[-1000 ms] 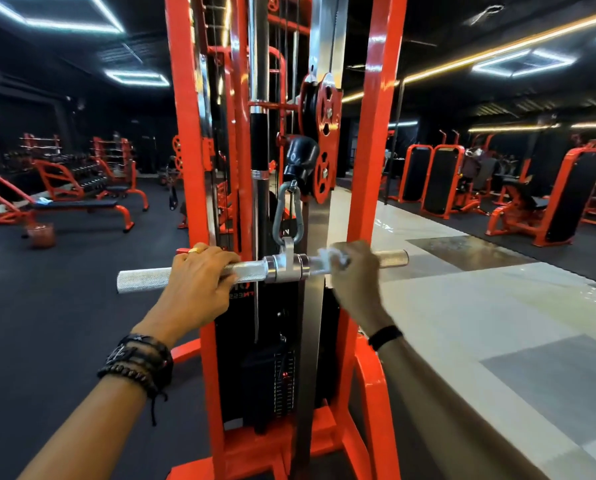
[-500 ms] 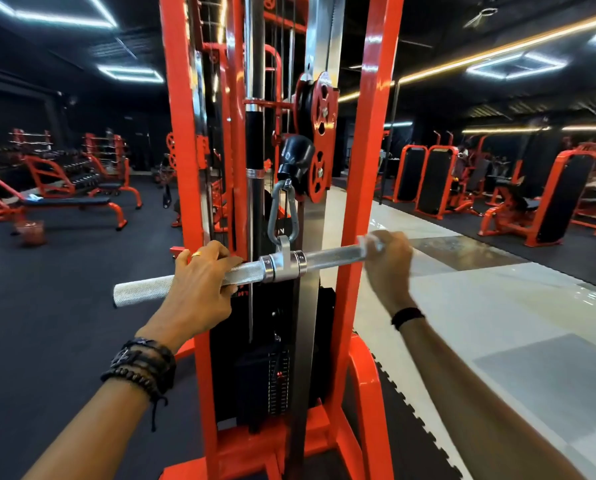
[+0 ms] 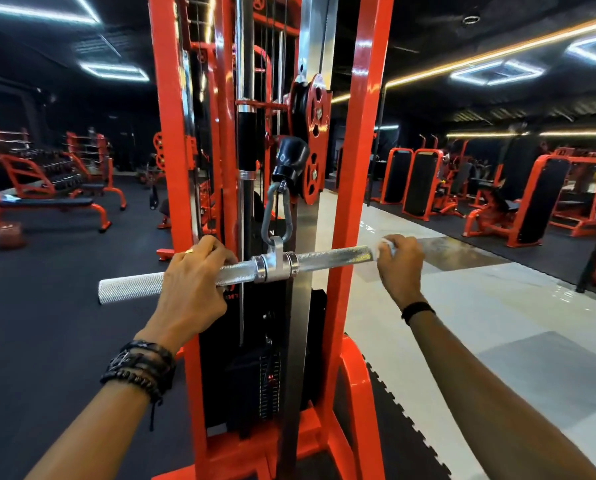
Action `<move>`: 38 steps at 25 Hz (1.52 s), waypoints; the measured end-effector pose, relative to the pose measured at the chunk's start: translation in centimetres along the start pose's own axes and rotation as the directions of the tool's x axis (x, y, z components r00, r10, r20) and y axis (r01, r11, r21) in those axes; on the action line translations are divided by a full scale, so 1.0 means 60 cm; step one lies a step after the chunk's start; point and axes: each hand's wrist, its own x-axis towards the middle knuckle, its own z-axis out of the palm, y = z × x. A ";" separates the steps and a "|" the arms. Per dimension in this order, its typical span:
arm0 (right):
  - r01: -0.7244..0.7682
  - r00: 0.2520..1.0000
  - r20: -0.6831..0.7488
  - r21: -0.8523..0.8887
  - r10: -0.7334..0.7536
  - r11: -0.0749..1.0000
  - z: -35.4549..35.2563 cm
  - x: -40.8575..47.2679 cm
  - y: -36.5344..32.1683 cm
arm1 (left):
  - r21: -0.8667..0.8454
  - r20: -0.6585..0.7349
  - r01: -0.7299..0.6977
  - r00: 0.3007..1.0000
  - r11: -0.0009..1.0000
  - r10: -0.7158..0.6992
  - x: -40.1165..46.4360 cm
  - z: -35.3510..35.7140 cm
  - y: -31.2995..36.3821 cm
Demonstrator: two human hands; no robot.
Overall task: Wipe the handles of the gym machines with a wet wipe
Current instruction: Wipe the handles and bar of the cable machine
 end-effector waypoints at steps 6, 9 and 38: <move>0.391 0.904 0.117 0.160 -0.411 0.906 0.017 -0.128 -0.085 | 0.042 -0.126 -0.028 0.992 0.999 0.033 -0.010 0.018 0.027; 0.343 0.938 0.033 0.046 -0.344 0.938 -0.042 -0.136 -0.015 | 0.004 -0.234 -0.120 0.965 0.993 0.118 -0.051 0.043 0.084; -0.566 0.656 -0.729 -0.648 -0.197 0.509 -1.382 -0.775 -0.056 | -0.901 -0.413 -0.344 0.490 -0.265 0.768 -0.520 -0.273 1.372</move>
